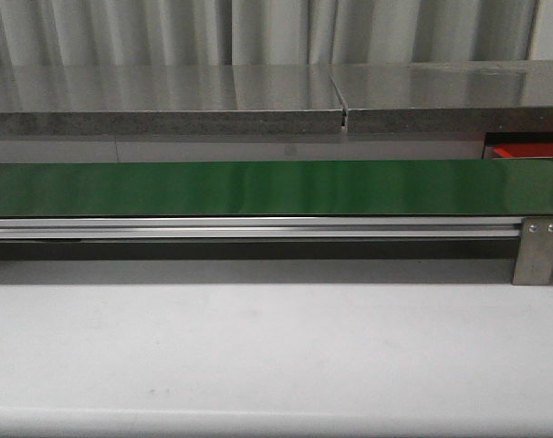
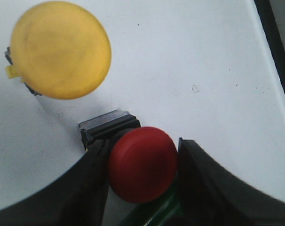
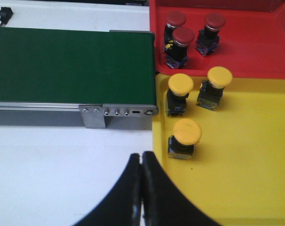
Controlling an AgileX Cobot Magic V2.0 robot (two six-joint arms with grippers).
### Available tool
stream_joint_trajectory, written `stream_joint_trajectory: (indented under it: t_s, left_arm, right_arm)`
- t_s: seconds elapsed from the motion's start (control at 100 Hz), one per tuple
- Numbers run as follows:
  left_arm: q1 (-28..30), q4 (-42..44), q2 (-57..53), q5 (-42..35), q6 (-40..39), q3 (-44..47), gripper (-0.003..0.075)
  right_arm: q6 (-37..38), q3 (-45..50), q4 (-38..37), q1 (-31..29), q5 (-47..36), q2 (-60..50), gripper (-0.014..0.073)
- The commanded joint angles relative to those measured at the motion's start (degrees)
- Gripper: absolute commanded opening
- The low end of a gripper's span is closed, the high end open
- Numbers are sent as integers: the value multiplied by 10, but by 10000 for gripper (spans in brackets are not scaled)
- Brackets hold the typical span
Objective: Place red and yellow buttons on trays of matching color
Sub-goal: 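Lower the left gripper and grasp the red button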
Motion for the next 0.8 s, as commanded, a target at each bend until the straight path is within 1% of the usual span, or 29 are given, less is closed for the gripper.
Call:
stream_joint_trajectory:
  t_s: [0.0,0.13,0.3,0.42,0.62,0.79]
  left_arm:
    - [0,-12,-38,-8,-5,-17,136]
    - [3,-6,-57,16,-4,-17,136]
    - [16,50,-100,48,-4,-17,136]
    - [28,54,-134,63,-3,-17,136]
    - [35,52,-185,120,42,-17,136]
    - [19,49,-223,163,70,-16,136]
  right_arm:
    - [-3,-14,-8,0,-39,-2,-67]
    - [-3,-14,-8,0,-39,-2,-67]
    - [-3,-14,-8,0,-39,-2,-67]
    - [-3,-14,-8,0,-39,-2,-67]
    - [-3,-14,-8,0,-39,-2,-67]
    - [-3,-14,-8,0,-39,-2,-67]
